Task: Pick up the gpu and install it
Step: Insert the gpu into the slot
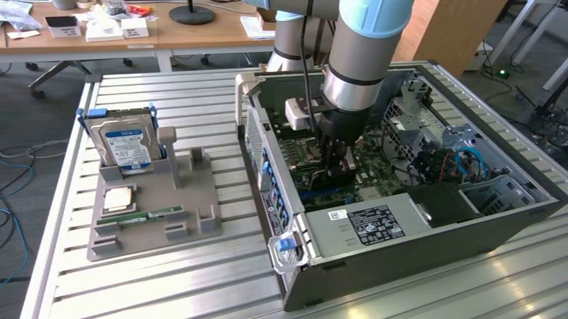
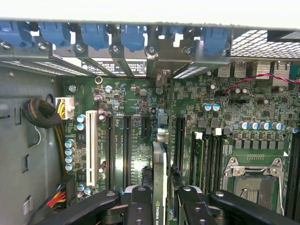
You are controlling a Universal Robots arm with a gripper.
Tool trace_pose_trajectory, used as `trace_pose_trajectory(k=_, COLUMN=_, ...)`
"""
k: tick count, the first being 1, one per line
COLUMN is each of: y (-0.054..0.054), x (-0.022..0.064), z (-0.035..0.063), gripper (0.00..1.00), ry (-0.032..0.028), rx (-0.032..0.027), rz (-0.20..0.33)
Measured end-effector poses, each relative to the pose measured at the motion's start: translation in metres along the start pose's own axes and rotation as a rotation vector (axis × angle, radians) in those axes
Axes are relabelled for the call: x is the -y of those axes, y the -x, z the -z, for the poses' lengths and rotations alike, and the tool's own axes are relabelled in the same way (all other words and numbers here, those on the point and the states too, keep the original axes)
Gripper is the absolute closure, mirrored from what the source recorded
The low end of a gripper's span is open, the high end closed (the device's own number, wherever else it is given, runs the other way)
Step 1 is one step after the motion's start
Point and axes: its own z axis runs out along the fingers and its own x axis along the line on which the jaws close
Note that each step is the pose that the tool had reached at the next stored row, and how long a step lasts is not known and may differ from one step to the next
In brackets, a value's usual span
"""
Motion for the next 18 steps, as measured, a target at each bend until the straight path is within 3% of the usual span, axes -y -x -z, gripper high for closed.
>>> trace_pose_trajectory(k=18, y=0.0000, x=0.0000, z=-0.0003, gripper=0.75, ry=-0.0001, rx=0.0002, rz=0.000)
